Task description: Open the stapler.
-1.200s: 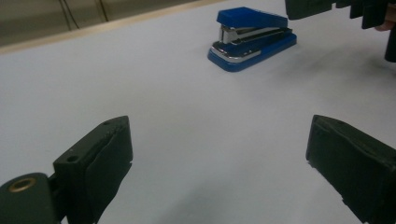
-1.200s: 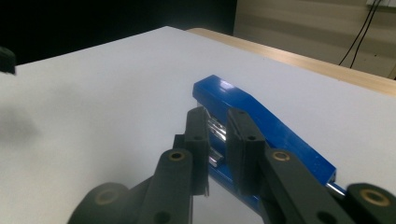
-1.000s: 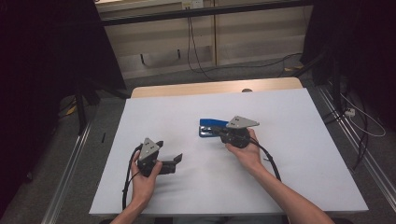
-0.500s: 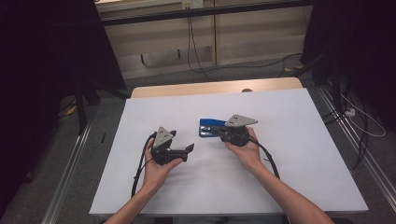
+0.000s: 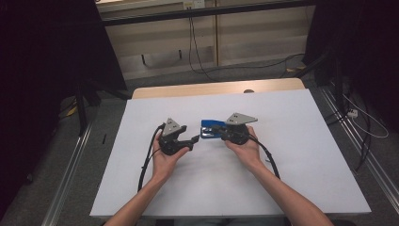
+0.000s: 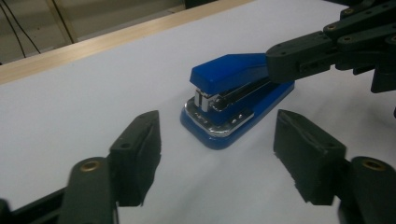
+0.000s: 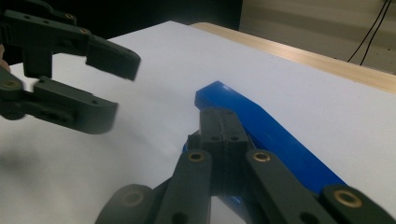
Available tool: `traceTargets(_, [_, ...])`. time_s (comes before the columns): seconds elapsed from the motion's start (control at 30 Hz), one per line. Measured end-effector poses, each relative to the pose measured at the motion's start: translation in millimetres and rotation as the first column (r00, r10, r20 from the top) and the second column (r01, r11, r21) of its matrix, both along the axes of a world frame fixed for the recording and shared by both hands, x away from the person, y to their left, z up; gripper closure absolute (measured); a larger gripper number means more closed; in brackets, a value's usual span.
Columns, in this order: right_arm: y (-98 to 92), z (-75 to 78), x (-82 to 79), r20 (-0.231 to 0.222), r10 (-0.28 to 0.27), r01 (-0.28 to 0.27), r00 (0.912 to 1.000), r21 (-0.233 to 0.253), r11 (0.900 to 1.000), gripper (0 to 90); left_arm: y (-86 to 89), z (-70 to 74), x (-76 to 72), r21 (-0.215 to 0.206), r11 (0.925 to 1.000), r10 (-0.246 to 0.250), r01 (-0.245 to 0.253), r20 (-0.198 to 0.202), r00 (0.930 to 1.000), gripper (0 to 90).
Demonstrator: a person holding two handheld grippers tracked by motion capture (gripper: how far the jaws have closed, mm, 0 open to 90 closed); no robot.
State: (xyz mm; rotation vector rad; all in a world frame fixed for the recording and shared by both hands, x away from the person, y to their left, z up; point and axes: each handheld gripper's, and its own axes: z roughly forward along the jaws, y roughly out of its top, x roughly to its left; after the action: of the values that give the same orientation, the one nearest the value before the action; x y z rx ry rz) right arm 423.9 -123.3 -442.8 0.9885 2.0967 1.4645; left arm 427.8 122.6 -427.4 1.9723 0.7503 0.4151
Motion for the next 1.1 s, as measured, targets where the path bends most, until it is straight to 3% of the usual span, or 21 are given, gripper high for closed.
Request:
traceTargets(0.13, [0.9,0.9,1.6,0.0,-0.005,0.005,1.0,0.01,1.0,90.0,-5.4,0.7,3.7,-0.014,0.9999,-0.008,0.008,-0.006,0.9999,48.4])
traceTargets(0.23, [1.1,0.5,3.1,-0.004,-0.005,0.005,1.0,0.006,1.0,90.0,-9.4,2.6,10.8,-0.031,0.9994,0.014,-0.014,0.003,0.9999,52.7])
traceTargets(0.43, [1.5,-0.6,4.3,-0.012,-0.006,0.006,0.9999,0.002,1.0,90.0,-11.8,3.5,18.4,-0.026,0.9995,0.016,-0.016,0.006,0.9999,59.9])
traceTargets(0.57, [3.3,-1.7,7.7,-0.022,-0.011,0.01,0.9997,-0.005,1.0,90.0,-10.0,-0.1,22.4,-0.036,0.9993,0.005,-0.007,-0.038,0.9993,68.8])
traceTargets(0.67, [4.8,-1.7,9.4,-0.021,-0.01,0.009,0.9997,-0.011,1.0,90.0,-9.5,-0.8,23.9,-0.01,0.9998,0.017,-0.018,-0.023,0.9996,76.3])
traceTargets(0.7, [7.6,-1.7,11.8,-0.025,-0.009,0.008,0.9997,-0.013,1.0,90.0,-10.4,-3.3,23.5,0.005,1.0,0.009,-0.008,-0.033,0.9994,83.7])
traceTargets(0.77, [9.3,-1.6,12.7,-0.025,-0.002,0.001,0.9997,-0.017,1.0,90.0,-11.8,-5.3,23.1,0.016,0.9999,0.001,0.0,-0.04,0.9992,87.8])
traceTargets(0.83, [14.3,-3.0,13.7,-0.04,0.013,-0.014,0.9991,-0.044,0.999,90.0,-14.2,-7.8,23.0,0.034,0.9993,-0.011,0.013,-0.048,0.9988,90.0])
traceTargets(0.87, [15.1,-4.1,14.1,-0.048,0.015,-0.018,0.9987,-0.053,0.998,90.0,-15.8,-8.1,23.9,0.022,0.9997,-0.009,0.011,-0.056,0.9984,90.0])
traceTargets(1.07, [16.8,-9.2,15.4,-0.071,0.035,-0.04,0.9968,-0.077,0.996,90.0,-17.5,-8.0,27.6,0.044,0.999,-0.002,0.004,-0.054,0.9986,90.0])
traceTargets(1.1, [18.5,-10.7,16.1,-0.085,0.039,-0.048,0.9956,-0.105,0.993,90.0,-17.6,-9.0,30.3,0.035,0.9994,0.009,-0.007,-0.062,0.998,90.0])
